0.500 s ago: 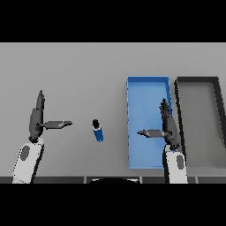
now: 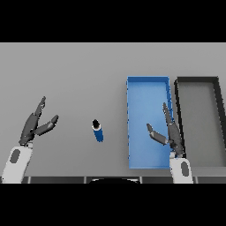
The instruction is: Pick up the blue pipe and place it into the blue bin.
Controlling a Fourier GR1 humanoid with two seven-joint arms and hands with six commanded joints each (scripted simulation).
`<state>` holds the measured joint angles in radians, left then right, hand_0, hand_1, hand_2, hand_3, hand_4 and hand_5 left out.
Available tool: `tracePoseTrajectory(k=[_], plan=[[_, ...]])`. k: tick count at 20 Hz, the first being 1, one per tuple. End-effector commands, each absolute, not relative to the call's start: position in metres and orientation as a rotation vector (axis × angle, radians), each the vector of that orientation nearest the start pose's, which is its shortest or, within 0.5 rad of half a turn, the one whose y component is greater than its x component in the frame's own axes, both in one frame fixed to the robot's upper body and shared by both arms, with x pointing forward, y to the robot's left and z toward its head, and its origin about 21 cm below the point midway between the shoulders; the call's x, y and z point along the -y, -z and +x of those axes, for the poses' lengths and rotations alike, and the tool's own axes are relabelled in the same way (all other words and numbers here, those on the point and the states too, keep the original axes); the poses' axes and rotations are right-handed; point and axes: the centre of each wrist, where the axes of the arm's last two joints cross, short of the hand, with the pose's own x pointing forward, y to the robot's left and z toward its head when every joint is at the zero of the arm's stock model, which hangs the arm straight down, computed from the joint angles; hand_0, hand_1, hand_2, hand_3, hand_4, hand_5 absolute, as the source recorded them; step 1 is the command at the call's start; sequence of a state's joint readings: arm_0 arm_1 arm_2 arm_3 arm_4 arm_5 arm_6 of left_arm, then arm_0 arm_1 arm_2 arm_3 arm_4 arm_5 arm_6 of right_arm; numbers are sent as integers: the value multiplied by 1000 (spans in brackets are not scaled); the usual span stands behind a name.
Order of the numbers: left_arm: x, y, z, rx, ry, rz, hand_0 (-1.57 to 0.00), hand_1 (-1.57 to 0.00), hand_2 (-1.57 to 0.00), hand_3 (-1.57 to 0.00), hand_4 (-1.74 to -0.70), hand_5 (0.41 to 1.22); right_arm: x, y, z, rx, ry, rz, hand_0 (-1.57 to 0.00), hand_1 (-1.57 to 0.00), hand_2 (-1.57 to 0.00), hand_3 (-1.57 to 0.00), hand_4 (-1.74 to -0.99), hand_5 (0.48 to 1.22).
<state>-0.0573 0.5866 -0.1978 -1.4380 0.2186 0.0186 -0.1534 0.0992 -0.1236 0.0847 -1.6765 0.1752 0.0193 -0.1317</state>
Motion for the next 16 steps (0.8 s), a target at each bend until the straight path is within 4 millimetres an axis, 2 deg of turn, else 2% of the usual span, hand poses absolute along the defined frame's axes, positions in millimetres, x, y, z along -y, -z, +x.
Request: tracePoseTrajectory(k=[1,3,7,9,12,13,16], plan=[[-334,-21,257,1568,443,164,1,1,1,1,-959,592,244,-9,221,1692,-319,-163,1,1,1,1,-1193,622],[-331,-21,260,1558,455,137,1,1,1,1,-960,594,242,-10,220,1685,-323,-169,1,1,1,1,-1206,625],[-333,-28,245,1571,559,15,1,1,1,1,-989,573,246,-16,223,1685,-339,-182,1,1,1,1,-1181,619],[-329,-31,241,1527,639,-39,1,1,1,1,-1026,549,244,-11,222,1679,-342,-168,1,1,1,1,-1179,616],[-299,-25,231,1467,720,-152,1,1,1,1,-1095,510,247,-15,225,1679,-345,-176,1,1,1,1,-1173,616],[-296,-22,225,1443,737,-168,1,1,1,1,-1113,497,245,-15,224,1676,-352,-185,1,1,1,1,-1164,617],[-272,-18,223,1410,796,-193,1,1,1,1,-1137,464,242,-15,222,1674,-345,-165,1,1,1,1,-1189,619]])
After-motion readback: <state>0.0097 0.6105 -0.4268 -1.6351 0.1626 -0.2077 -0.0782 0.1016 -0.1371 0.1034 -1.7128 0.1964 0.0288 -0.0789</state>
